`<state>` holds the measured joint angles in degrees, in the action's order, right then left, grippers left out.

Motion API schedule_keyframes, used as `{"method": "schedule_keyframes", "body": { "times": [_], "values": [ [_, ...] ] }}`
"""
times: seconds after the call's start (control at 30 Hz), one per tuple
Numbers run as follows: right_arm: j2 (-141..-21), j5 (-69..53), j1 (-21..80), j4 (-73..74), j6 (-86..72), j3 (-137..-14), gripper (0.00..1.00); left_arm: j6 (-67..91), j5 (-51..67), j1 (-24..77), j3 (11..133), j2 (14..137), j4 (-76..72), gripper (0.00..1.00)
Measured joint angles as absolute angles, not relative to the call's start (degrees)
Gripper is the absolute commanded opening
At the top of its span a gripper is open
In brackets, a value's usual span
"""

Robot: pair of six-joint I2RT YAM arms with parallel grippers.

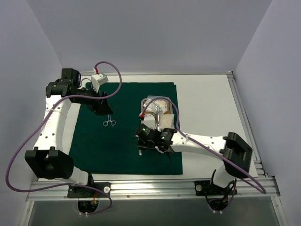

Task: Open and lay out the surgical kit
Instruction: Adjust the medical item.

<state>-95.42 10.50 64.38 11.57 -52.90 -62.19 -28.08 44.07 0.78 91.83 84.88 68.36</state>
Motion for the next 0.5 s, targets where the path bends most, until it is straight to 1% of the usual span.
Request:
{"method": "schedule_keyframes", "body": {
  "times": [0.07,0.13,0.33,0.4,0.5],
  "values": [
    [-90.32,11.35,65.04,7.97,-47.27,-62.15,0.0,-31.14,47.05,0.8,93.12,85.71,71.02,0.7],
    [-84.68,11.46,65.47,2.15,-41.17,-62.04,0.0,-34.06,50.35,0.8,95.09,86.54,73.21,0.67],
    [-70.63,9.93,65.25,-13.8,-22.17,-60.82,0.0,-39.68,59.22,1.78,100.77,87.11,75.66,0.63],
    [-68.2,8.21,64.79,-17.08,-17.12,-60.75,0.0,-42.09,62.52,2.31,103.04,87.11,76.2,0.64],
    [-67.13,5.3,64.29,-19.27,-12.19,-60.75,0.0,-46.0,67.26,2.52,106.76,87.07,76.47,0.7]
  ]
}}
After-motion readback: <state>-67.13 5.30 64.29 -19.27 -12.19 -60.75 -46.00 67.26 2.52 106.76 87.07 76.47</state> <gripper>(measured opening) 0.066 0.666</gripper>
